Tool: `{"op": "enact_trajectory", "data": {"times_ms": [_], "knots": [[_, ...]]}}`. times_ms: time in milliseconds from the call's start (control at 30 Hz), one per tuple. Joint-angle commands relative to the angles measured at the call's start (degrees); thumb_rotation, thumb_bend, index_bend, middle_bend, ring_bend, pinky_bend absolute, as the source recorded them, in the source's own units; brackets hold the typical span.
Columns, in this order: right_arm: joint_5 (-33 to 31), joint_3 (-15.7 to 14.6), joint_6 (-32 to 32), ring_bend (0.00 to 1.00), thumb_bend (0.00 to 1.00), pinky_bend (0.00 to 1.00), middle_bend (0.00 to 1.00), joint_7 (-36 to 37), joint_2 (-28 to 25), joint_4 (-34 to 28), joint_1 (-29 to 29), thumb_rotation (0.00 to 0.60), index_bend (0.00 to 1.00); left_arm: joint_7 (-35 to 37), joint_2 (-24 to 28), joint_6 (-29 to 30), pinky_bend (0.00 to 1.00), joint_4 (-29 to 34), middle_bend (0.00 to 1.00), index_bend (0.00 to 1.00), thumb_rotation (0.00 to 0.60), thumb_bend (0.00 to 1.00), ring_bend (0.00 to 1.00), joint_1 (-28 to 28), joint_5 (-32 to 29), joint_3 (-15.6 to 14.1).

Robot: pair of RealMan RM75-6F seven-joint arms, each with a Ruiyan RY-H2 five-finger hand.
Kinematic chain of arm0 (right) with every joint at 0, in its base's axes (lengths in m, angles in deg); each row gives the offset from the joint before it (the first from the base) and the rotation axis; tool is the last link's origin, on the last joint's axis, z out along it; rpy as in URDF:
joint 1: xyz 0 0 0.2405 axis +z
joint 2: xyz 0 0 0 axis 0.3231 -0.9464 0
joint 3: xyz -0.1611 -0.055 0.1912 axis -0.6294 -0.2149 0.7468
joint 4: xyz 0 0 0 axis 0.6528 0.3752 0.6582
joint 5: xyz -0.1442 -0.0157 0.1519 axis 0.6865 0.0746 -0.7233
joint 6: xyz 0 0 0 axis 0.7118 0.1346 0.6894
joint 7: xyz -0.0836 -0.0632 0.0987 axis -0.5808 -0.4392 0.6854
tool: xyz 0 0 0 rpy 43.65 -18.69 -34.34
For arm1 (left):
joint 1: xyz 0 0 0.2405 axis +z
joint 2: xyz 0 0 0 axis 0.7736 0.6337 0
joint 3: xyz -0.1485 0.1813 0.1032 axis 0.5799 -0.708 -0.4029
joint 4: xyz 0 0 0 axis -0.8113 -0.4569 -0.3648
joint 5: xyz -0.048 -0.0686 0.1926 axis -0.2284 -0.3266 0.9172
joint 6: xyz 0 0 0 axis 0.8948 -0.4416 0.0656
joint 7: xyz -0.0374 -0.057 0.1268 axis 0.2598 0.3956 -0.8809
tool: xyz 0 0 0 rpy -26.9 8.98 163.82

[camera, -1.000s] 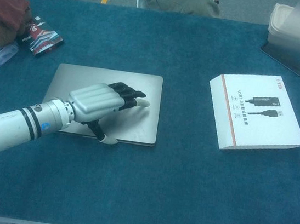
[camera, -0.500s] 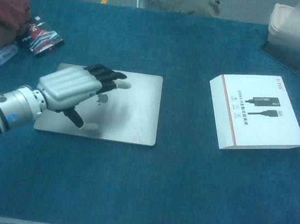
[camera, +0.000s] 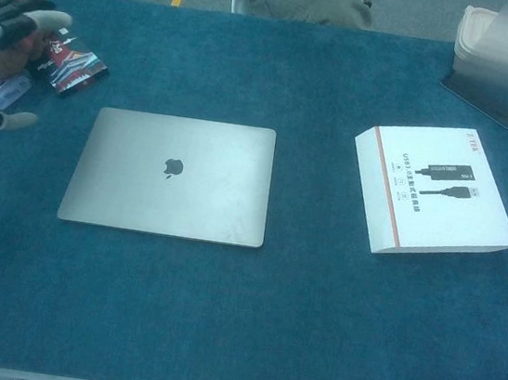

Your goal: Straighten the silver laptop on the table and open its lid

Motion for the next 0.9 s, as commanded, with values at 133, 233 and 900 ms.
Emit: {"op": "enact_trajectory", "data": {"times_ms": [133, 233, 900], "knots": [[2.1, -0.7, -3.3, 0.09, 0.24, 0.07, 0.17, -2.5, -0.4, -2.8, 2.7, 0.6, 0.02, 5.3, 3.0, 4.4, 0.0, -1.2, 0.0, 0.0, 0.6, 0.2, 0.0, 5.5, -0.1, -1.7], [4.3, -1.2, -5.0, 0.09, 0.22, 0.07, 0.17, -2.9, 0.0, -3.8, 4.4, 0.6, 0.02, 6.2, 3.3, 6.3, 0.0, -2.4, 0.0, 0.0, 0.6, 0.2, 0.0, 7.6, 0.5, -2.2], [16.6, -3.3, -19.8, 0.09, 0.0, 0.07, 0.17, -8.4, 6.9, -11.6, 19.1, 0.594, 0.02, 7.6, 6.1, 12.8, 0.0, -3.7, 0.0, 0.0, 0.6, 0.2, 0.0, 15.3, 3.1, -2.0]]}}
